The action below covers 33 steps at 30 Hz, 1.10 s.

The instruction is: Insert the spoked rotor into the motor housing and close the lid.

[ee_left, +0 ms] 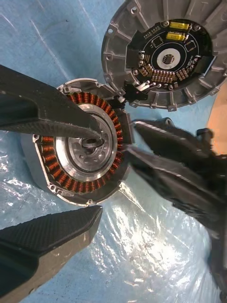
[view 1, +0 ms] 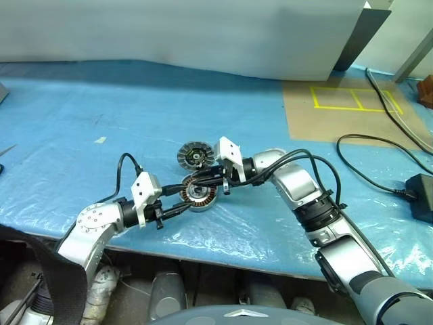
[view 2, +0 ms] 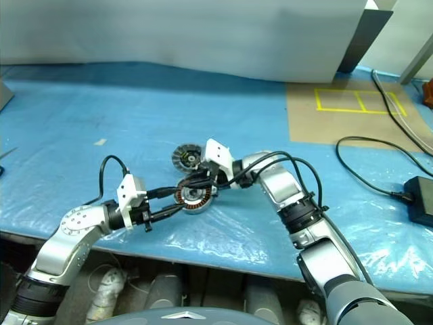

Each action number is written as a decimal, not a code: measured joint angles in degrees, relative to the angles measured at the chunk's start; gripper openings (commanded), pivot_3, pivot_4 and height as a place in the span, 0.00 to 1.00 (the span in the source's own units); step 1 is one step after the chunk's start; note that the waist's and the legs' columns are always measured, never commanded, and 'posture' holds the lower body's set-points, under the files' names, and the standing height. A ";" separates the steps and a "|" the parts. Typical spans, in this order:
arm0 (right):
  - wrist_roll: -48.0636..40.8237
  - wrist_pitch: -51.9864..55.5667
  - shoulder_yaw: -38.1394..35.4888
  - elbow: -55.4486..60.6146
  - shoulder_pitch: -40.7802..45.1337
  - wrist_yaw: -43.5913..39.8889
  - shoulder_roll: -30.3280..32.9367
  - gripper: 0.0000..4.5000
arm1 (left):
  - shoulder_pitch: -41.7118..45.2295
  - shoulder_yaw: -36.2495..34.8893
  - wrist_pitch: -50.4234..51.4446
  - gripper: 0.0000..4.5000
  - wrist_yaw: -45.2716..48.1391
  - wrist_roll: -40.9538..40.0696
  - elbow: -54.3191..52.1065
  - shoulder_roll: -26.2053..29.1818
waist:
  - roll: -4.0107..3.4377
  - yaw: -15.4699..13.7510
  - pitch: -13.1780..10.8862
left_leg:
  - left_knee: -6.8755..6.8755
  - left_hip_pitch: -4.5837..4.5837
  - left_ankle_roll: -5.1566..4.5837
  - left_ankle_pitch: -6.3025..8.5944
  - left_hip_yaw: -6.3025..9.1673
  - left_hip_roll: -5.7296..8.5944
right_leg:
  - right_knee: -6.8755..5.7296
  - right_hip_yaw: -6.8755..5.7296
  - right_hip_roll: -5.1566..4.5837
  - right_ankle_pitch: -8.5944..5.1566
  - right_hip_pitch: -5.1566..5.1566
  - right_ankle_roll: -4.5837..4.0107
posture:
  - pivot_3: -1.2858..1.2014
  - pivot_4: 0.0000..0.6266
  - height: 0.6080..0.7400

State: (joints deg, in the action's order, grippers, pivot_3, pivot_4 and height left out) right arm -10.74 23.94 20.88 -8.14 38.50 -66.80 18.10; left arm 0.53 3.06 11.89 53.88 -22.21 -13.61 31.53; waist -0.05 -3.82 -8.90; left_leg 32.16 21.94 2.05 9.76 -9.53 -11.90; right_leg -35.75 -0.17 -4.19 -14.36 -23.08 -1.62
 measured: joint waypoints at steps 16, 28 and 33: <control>0.76 -1.41 1.69 0.31 -2.62 0.84 0.39 0.00 | 0.00 -0.10 0.00 0.52 0.33 -0.12 0.05 0.07 | 0.00 0.07 0.00 | -0.01 0.00 0.01 0.00 0.00 0.00 | 0.00 0.01 0.00 0.00 0.00 0.00 | 0.52 0.24 1.00; 4.40 -5.90 3.55 -8.09 -2.41 1.98 -1.81 0.00 | -0.16 -0.69 0.06 0.52 0.25 -0.26 0.05 0.68 | 0.00 0.05 0.00 | -0.01 0.01 0.01 0.00 0.00 0.00 | 0.01 0.00 0.00 0.00 -0.01 0.00 | 0.52 0.24 1.00; 5.03 -7.48 3.33 -9.16 -2.29 2.37 -2.48 0.00 | -0.14 -0.77 0.06 0.52 0.26 -0.31 0.05 0.74 | 0.00 0.11 0.00 | 0.00 -0.02 0.01 0.00 0.00 0.00 | -0.02 0.01 0.00 0.00 0.00 0.00 | 0.52 0.24 1.00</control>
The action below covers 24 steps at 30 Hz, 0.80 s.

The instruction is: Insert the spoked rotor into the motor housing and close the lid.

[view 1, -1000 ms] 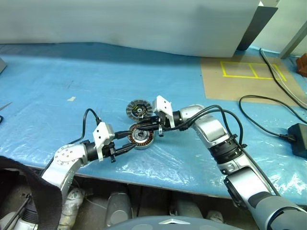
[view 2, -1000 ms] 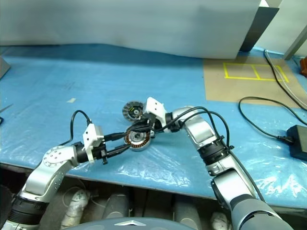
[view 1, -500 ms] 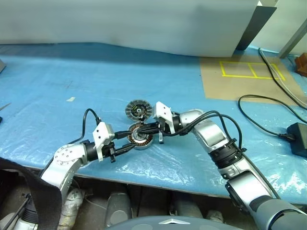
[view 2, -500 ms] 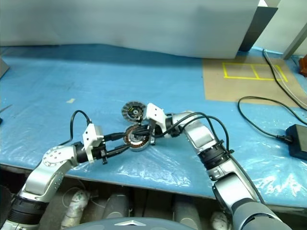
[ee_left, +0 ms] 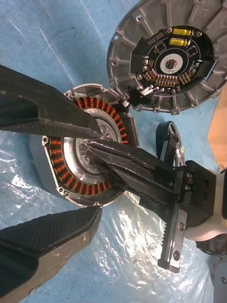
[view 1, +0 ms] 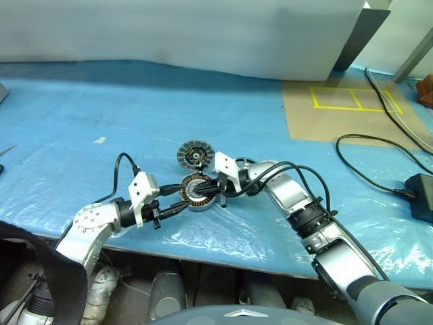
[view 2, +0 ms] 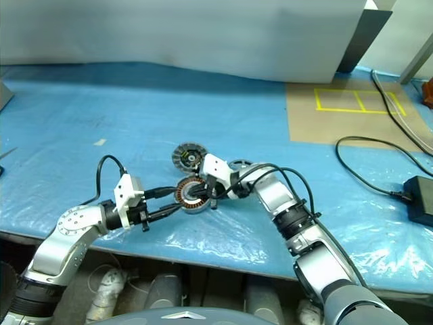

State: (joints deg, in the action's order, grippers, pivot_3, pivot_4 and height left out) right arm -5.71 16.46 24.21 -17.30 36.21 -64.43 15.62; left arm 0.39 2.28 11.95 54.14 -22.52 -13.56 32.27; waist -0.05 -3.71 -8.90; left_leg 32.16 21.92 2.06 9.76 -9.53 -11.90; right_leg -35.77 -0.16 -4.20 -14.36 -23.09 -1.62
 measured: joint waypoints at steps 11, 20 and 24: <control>-2.70 4.96 -2.73 1.51 0.00 0.15 -1.05 0.00 | -0.56 0.02 -2.75 0.52 1.06 0.21 3.74 -0.08 | 0.00 -0.08 0.00 | -0.03 0.03 0.00 0.00 0.00 0.00 | 0.04 -0.01 0.00 0.00 -0.01 0.00 | 0.52 0.24 1.00; 1.11 -0.11 -1.70 0.31 -0.22 3.14 -1.34 0.00 | -0.50 0.07 -4.04 0.52 1.60 0.59 5.01 -0.33 | 0.00 -0.07 0.00 | -0.04 0.03 0.01 0.00 0.00 0.01 | 0.05 -0.01 0.00 0.00 -0.01 0.00 | 0.52 0.24 1.00; 0.89 0.29 -1.99 0.31 -0.26 2.89 -1.42 0.00 | -0.50 0.12 -4.17 0.52 1.60 0.83 5.08 -0.39 | 0.00 -0.07 0.00 | -0.04 0.03 0.01 0.00 0.00 0.00 | 0.05 -0.01 0.00 0.00 -0.01 0.00 | 0.52 0.24 1.00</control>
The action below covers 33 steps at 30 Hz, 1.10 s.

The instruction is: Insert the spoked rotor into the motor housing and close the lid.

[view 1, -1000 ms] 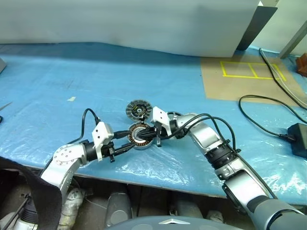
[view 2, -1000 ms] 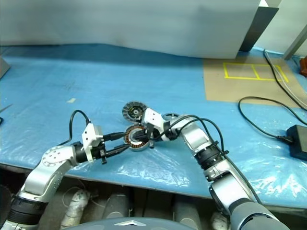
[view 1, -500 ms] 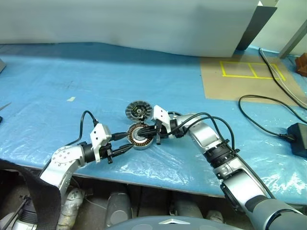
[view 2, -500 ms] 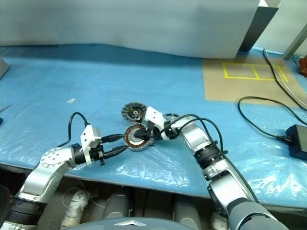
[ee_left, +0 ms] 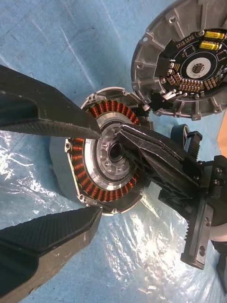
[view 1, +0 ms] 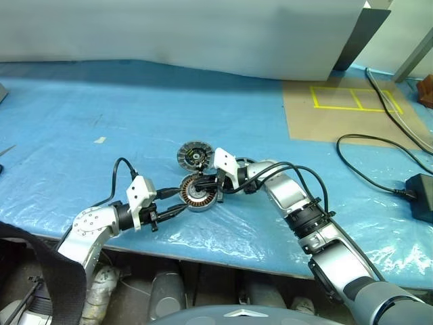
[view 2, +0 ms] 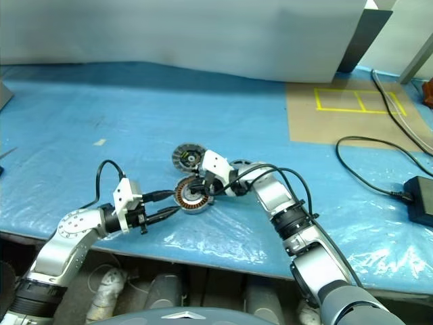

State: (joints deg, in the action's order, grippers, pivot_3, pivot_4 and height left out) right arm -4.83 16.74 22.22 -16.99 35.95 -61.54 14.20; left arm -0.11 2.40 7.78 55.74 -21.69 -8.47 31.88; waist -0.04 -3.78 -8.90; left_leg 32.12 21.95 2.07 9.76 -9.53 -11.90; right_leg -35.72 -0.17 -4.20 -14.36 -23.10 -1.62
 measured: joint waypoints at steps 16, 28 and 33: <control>-5.04 4.13 -2.36 3.74 0.06 -1.15 -0.58 0.00 | 0.15 0.08 -0.26 0.52 0.03 0.33 0.17 -0.55 | 0.00 -0.01 0.00 | -0.01 0.00 0.00 0.00 0.00 0.00 | 0.01 0.00 0.00 0.00 0.00 0.00 | 0.52 0.24 1.00; -1.84 -0.77 0.50 -0.77 -1.17 -1.25 0.11 0.00 | 0.12 0.02 -0.54 0.52 0.44 0.30 0.80 -0.53 | 0.01 0.02 0.00 | 0.01 -0.18 -0.09 0.05 -0.01 0.01 | -0.03 0.07 -0.01 0.01 0.14 0.00 | 0.52 0.24 1.00; -7.13 7.22 -2.58 4.18 -1.65 -3.47 0.88 0.00 | 0.19 0.08 -0.53 0.52 0.43 0.35 0.81 -0.57 | 0.03 -0.11 -0.01 | -0.03 -0.04 -0.03 0.02 -0.01 0.00 | 0.01 0.04 0.01 0.01 0.00 -0.01 | 0.52 0.24 1.00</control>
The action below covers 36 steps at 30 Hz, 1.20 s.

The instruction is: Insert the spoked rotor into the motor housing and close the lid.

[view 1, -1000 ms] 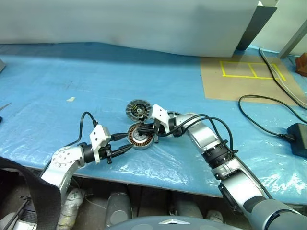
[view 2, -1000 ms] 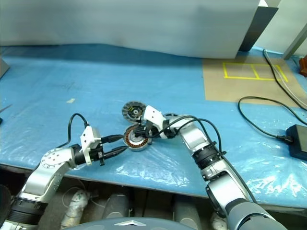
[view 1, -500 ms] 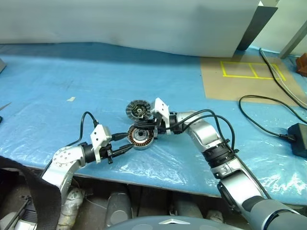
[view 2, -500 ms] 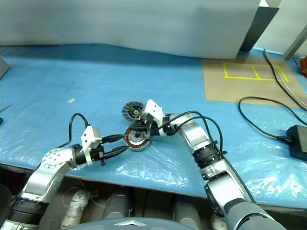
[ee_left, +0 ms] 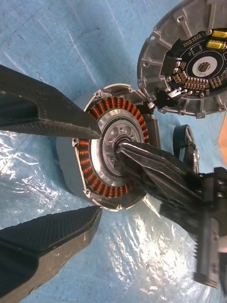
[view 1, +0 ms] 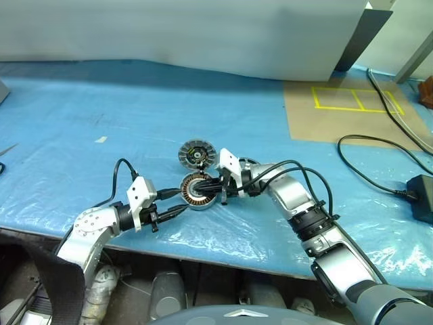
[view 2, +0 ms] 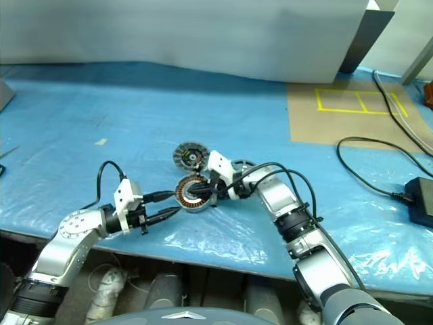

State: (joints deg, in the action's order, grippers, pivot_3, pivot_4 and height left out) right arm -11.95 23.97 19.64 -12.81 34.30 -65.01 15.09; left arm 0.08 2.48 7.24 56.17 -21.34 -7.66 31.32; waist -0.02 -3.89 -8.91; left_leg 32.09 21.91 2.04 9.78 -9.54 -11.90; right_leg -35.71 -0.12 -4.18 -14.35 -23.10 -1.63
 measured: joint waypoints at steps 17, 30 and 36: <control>8.80 -11.04 4.07 -4.15 0.61 5.70 0.67 0.00 | 3.35 0.26 8.69 0.52 -3.06 -1.28 -7.37 -0.07 | 0.02 0.07 -0.01 | 0.01 -0.03 0.06 -0.03 -0.01 0.02 | -0.02 0.02 -0.01 0.00 0.02 0.00 | 0.52 0.24 1.00; -0.39 -0.93 -2.77 -1.80 1.48 4.92 -2.61 0.00 | 4.80 0.33 13.83 0.52 -4.98 -2.40 -11.30 0.02 | 0.05 0.25 -0.04 | -0.01 0.12 0.06 -0.04 -0.01 0.02 | 0.02 0.00 0.00 0.00 -0.11 0.00 | 0.52 0.24 1.00; -0.91 1.75 -4.51 8.50 -1.38 2.78 8.85 0.00 | 3.61 -0.22 14.46 0.52 -3.83 -2.77 -11.48 2.85 | 0.10 -0.53 -0.12 | -0.02 0.15 0.07 -0.04 0.00 0.06 | 0.14 0.00 -0.02 0.01 -0.05 0.02 | 0.52 0.24 1.00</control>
State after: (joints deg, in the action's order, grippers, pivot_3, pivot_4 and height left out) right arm -12.86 25.71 15.13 -4.31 32.93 -62.23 23.94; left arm 3.69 2.26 21.71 52.34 -24.11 -19.14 34.17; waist 0.08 -4.42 -9.04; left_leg 32.07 22.06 2.11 9.74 -9.54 -11.84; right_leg -35.58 -0.13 -4.20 -14.34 -23.15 -1.60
